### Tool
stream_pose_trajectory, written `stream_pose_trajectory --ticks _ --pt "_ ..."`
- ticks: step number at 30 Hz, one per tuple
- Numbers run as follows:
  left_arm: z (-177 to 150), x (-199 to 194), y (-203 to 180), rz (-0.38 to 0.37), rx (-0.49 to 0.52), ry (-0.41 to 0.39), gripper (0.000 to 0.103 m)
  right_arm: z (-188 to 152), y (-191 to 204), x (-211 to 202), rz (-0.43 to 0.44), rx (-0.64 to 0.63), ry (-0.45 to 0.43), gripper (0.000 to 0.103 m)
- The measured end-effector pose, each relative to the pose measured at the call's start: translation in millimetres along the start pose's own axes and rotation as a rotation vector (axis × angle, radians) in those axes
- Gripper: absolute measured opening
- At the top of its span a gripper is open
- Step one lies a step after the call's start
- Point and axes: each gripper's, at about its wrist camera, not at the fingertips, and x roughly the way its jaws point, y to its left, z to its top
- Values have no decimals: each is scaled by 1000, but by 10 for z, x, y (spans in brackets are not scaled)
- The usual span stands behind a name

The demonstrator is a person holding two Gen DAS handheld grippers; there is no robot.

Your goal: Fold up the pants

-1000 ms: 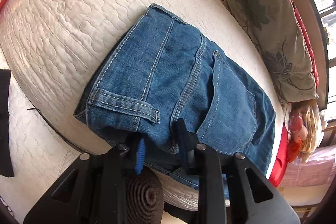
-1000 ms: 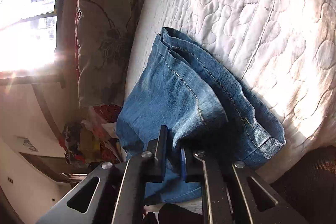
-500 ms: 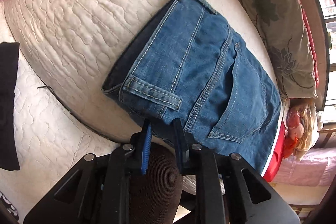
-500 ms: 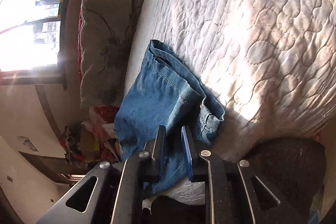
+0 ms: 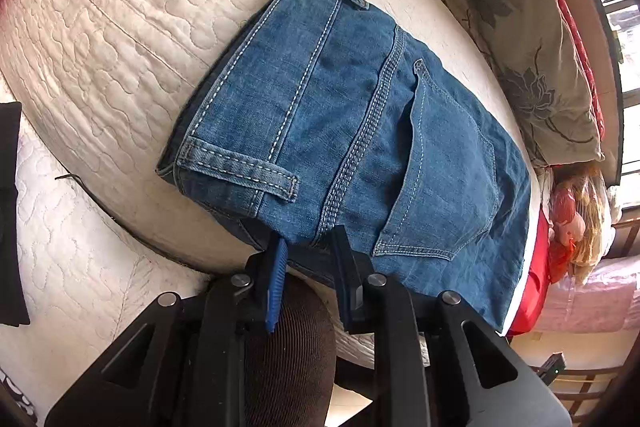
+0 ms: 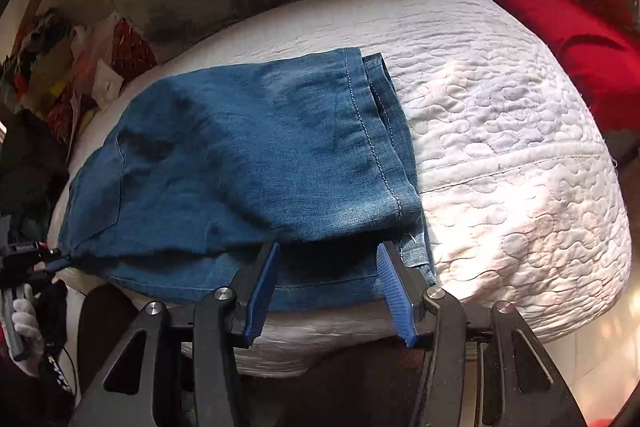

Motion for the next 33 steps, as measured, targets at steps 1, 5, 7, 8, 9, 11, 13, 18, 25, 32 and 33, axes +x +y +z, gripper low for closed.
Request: stream_pose_trajectory --ticks 1,5,7,8,9,11,13,18,25,32,33 --pt "-7 4 -4 -5 -3 2 19 -34 74 -15 -36 -75 -7 57" --pt "-63 4 -18 -18 -15 5 19 -29 277 24 -112 -213 -20 59" --pt "-62 5 13 -34 -34 16 19 -4 351 53 -131 -259 -25 59" --pt "-55 8 24 -40 -43 19 19 20 389 75 -140 -273 -22 59" --pt "-47 14 30 -40 -51 23 19 35 402 97 -143 -284 -17 59" --pt "-33 17 26 -51 -65 28 19 56 427 126 -152 -291 -14 59" --pt "-30 17 -9 -55 -66 23 19 56 370 104 -118 -251 -10 59" --pt "-136 -58 -170 -2 33 -1 19 29 138 -17 -78 -137 -32 60" --pt "-160 40 -54 -58 -52 38 19 73 -22 51 79 -18 15 60" --pt "-155 55 -18 -59 -69 45 19 70 169 -15 -45 -167 -38 60" --pt "-163 45 -24 -65 -68 43 19 53 184 -11 -33 -182 -26 60"
